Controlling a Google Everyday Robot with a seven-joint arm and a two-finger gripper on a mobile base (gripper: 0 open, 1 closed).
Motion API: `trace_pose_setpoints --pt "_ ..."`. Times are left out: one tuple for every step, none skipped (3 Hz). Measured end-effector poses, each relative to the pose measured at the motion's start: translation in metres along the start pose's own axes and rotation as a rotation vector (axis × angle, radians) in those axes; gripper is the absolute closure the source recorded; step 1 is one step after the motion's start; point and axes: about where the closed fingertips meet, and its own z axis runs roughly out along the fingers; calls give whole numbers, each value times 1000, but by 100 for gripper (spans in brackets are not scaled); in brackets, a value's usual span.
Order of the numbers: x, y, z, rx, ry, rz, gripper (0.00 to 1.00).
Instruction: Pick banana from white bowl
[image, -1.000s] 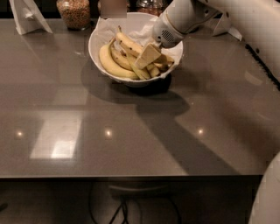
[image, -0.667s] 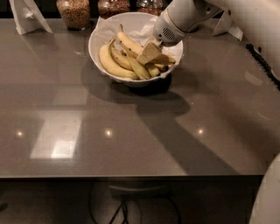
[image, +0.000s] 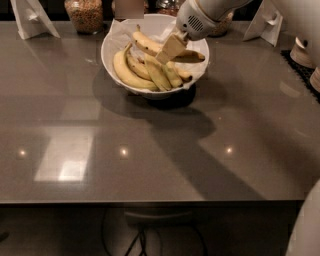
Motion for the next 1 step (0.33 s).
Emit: trace_pose_setpoints --pt "-3 14 -14 -16 -37 -36 100"
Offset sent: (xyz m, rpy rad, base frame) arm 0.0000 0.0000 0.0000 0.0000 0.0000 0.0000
